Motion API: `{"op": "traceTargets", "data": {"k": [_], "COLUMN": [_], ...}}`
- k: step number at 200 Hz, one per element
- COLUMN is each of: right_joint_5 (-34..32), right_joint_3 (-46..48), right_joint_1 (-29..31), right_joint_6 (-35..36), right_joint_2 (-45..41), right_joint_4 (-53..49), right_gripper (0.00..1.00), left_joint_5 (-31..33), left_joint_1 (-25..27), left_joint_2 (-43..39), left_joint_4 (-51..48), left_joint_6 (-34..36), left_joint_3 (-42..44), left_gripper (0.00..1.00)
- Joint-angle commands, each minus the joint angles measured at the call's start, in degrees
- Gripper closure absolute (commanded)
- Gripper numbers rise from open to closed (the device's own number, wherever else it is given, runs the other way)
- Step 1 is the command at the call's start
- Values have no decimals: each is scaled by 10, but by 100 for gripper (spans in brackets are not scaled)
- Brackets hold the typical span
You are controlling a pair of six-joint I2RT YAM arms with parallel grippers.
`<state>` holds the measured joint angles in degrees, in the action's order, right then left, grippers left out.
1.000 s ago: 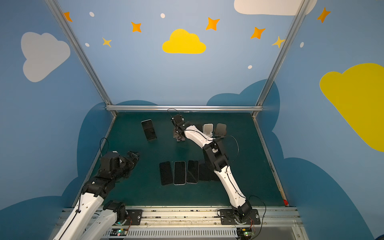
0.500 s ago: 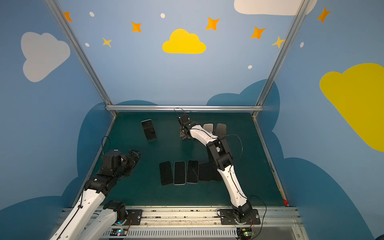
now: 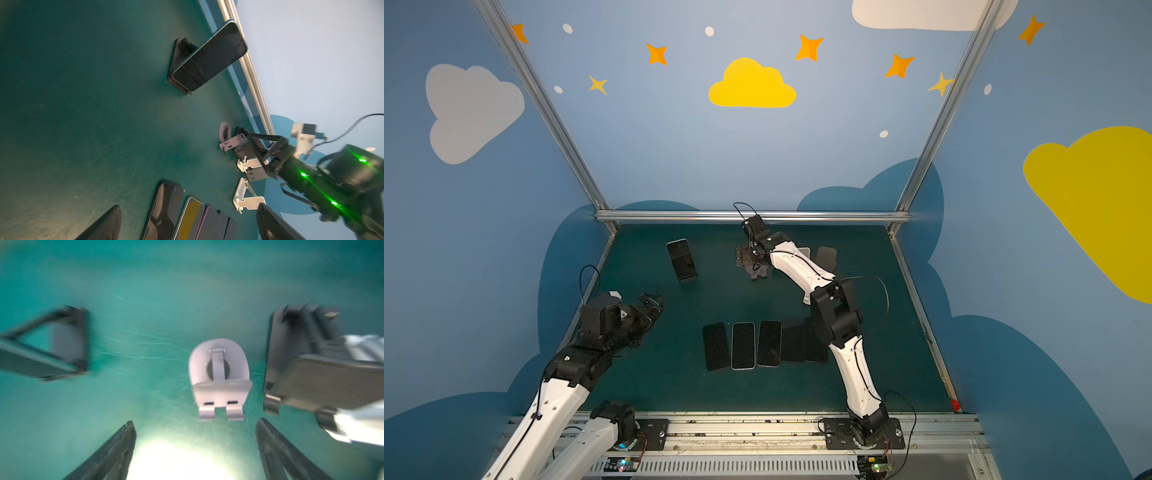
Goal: Remove the phone from the phone stand
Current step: 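Carry the lavender stand farther away and set it among the stands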
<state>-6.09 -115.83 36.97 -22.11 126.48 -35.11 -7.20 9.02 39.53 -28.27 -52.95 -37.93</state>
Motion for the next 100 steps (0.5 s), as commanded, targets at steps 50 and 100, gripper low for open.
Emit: {"op": "traceTargets", "data": {"k": [50, 100], "right_joint_5": [49, -38], "right_joint_3": [269, 469], "right_joint_1": [50, 58], "right_joint_6": [16, 16], "right_joint_2": [-268, -512], "right_joint_4": [37, 95], "right_gripper": [12, 11], "left_joint_5": [-4, 17], "left_joint_1": [-2, -2], "left_joint_2": [-62, -106], "left_joint_4": [-69, -110], "left_joint_6": [52, 70], "left_joint_3": [-26, -41], "left_gripper": [0, 0]}}
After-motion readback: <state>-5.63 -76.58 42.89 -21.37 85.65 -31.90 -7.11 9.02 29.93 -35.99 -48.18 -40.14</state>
